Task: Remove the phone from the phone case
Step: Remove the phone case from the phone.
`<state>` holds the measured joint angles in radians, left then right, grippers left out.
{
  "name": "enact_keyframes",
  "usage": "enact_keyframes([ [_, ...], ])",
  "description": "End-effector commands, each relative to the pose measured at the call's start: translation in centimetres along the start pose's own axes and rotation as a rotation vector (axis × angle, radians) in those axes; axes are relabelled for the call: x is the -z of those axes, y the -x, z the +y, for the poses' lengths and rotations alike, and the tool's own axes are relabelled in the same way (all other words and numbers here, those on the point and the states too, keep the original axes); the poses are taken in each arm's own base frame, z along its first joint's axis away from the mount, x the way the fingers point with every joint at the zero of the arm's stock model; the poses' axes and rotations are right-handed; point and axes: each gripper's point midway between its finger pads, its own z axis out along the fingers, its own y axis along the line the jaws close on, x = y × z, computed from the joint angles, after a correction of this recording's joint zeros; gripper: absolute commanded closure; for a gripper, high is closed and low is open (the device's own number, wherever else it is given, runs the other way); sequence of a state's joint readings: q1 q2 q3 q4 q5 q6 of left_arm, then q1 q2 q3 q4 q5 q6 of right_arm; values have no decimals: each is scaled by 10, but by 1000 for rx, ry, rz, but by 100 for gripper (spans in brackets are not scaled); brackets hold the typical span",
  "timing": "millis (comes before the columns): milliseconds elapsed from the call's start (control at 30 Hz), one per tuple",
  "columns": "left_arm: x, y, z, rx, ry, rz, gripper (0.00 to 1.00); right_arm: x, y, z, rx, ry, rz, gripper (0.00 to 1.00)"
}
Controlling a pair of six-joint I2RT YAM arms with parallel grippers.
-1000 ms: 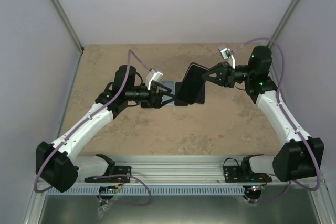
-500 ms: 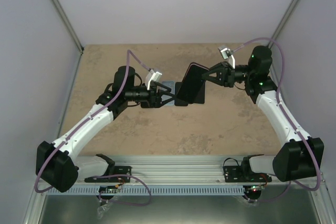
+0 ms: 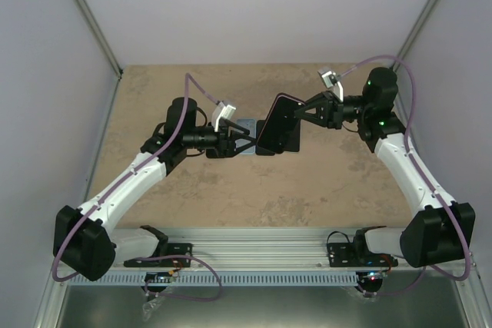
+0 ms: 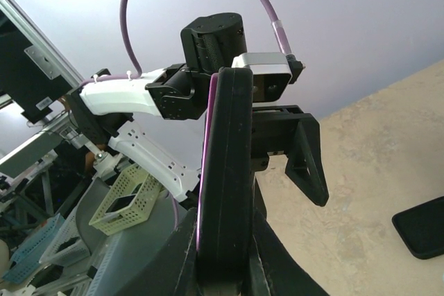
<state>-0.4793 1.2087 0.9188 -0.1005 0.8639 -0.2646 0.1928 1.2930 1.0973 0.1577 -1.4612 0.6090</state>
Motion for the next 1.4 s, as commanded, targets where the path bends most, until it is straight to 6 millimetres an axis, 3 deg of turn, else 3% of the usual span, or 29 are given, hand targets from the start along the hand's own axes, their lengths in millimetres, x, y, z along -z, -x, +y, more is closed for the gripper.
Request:
enact_keyframes([
  [0, 0, -3, 17, 39, 51, -6, 32, -3, -5, 41, 54, 128, 71, 100],
  [267, 0, 2, -7, 48, -98, -23, 34, -8, -6, 37, 41, 135, 76, 100],
  [533, 7, 9, -39, 83, -271, -49, 51, -15, -12, 27, 12, 141, 83, 99],
  [833, 7, 5, -38, 75, -259, -50, 64, -35, -25, 10, -58, 156, 104, 99],
  [1367, 4, 9, -57, 90, -345, -46, 76, -65, -44, 1, -121, 218, 163, 99],
])
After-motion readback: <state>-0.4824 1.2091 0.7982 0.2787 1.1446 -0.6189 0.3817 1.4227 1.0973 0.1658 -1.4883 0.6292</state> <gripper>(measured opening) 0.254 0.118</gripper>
